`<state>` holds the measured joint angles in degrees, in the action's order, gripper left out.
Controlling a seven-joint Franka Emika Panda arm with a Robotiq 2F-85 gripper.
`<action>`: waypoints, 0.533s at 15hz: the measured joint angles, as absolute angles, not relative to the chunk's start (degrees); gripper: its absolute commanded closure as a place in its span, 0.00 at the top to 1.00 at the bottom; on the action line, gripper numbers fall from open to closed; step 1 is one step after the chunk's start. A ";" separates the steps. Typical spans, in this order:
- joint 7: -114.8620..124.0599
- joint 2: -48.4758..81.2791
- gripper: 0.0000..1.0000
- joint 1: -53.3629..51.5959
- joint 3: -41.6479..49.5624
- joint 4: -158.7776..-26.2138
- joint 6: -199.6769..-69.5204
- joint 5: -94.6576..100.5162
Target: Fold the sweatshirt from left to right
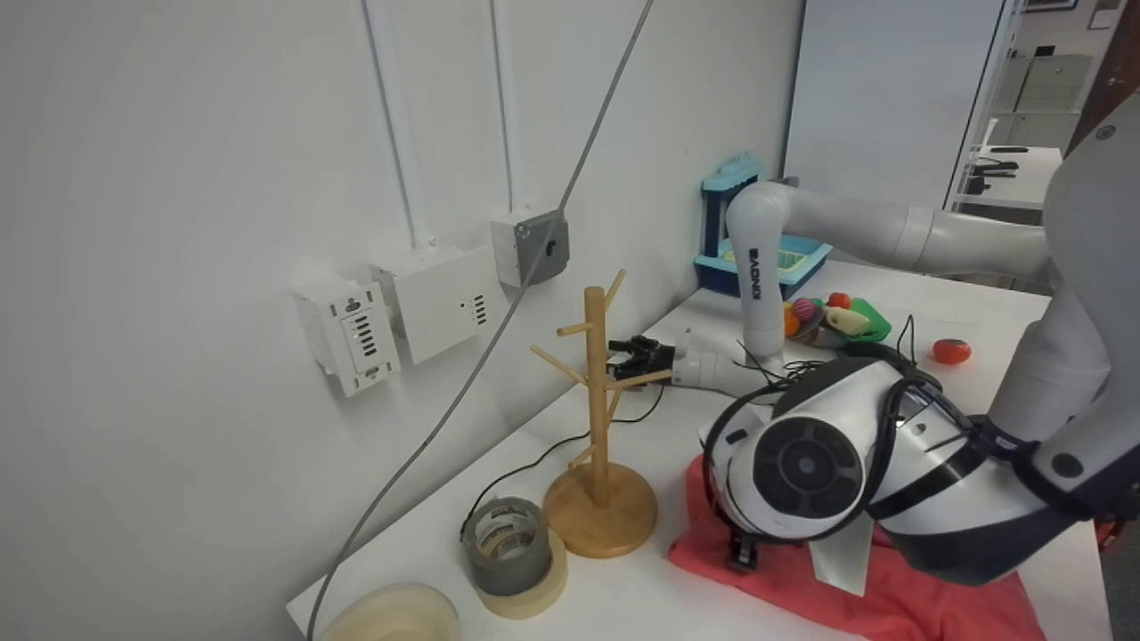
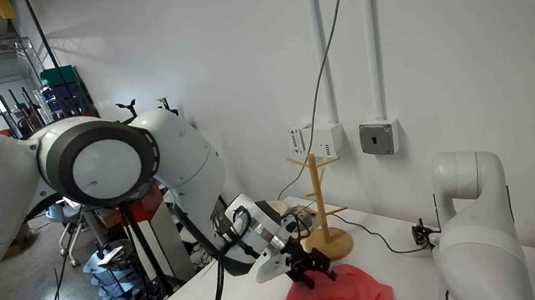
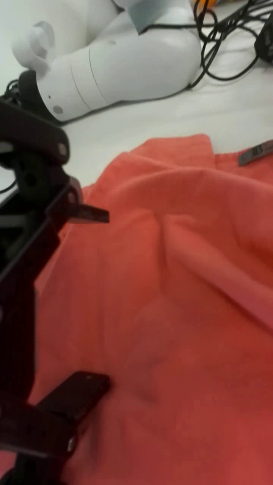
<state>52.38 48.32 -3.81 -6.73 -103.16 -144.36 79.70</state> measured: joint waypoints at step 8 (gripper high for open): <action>29.27 49.60 1.00 1.63 -9.35 -104.32 -158.78 61.89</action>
<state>29.27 49.60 1.63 -9.35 -104.32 -158.78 61.89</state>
